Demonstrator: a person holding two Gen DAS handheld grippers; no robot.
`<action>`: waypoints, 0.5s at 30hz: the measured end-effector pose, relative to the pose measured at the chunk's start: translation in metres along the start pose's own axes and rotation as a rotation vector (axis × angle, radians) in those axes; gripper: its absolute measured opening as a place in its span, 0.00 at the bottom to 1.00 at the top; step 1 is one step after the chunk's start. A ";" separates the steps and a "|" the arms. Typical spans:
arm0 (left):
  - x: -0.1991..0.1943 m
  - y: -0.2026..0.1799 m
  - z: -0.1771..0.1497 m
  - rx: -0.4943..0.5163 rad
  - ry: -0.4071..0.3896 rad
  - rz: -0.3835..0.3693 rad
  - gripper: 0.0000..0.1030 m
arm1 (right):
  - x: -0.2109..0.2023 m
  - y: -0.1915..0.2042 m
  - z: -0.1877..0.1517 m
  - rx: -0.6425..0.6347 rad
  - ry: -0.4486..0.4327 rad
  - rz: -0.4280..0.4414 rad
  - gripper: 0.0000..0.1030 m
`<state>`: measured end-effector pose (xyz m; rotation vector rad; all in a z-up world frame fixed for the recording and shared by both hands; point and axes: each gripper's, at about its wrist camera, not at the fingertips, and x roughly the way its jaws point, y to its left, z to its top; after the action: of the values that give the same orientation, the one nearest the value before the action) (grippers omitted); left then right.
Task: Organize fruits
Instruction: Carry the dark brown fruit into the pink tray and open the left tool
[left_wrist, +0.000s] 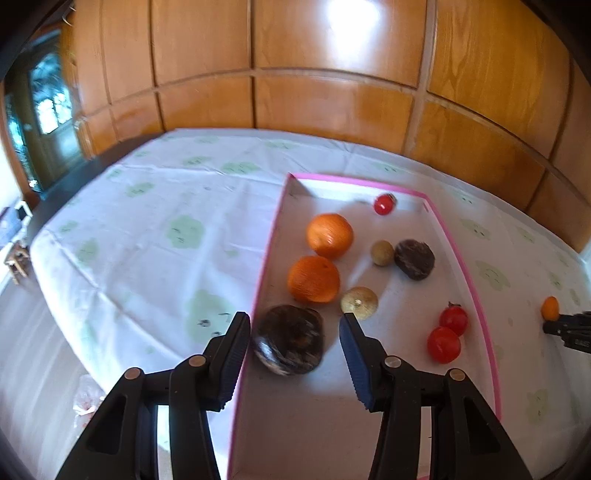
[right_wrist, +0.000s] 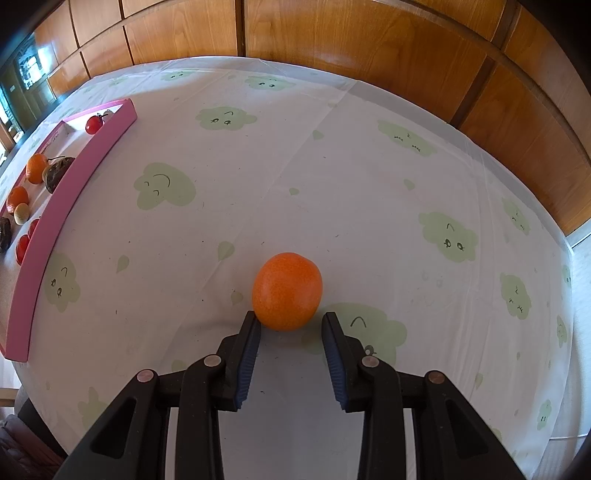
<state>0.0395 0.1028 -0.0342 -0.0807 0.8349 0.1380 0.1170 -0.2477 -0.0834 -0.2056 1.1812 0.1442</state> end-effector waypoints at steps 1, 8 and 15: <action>-0.004 0.000 0.000 -0.008 -0.009 0.006 0.52 | 0.000 0.000 0.000 0.000 0.000 -0.001 0.34; -0.018 -0.011 0.004 -0.003 -0.029 -0.013 0.53 | -0.001 0.003 -0.001 -0.002 -0.002 -0.010 0.34; -0.027 -0.036 0.002 0.069 -0.035 -0.059 0.54 | -0.002 0.004 -0.001 -0.004 -0.003 -0.012 0.34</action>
<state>0.0287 0.0651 -0.0125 -0.0384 0.8004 0.0546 0.1148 -0.2440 -0.0821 -0.2154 1.1764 0.1365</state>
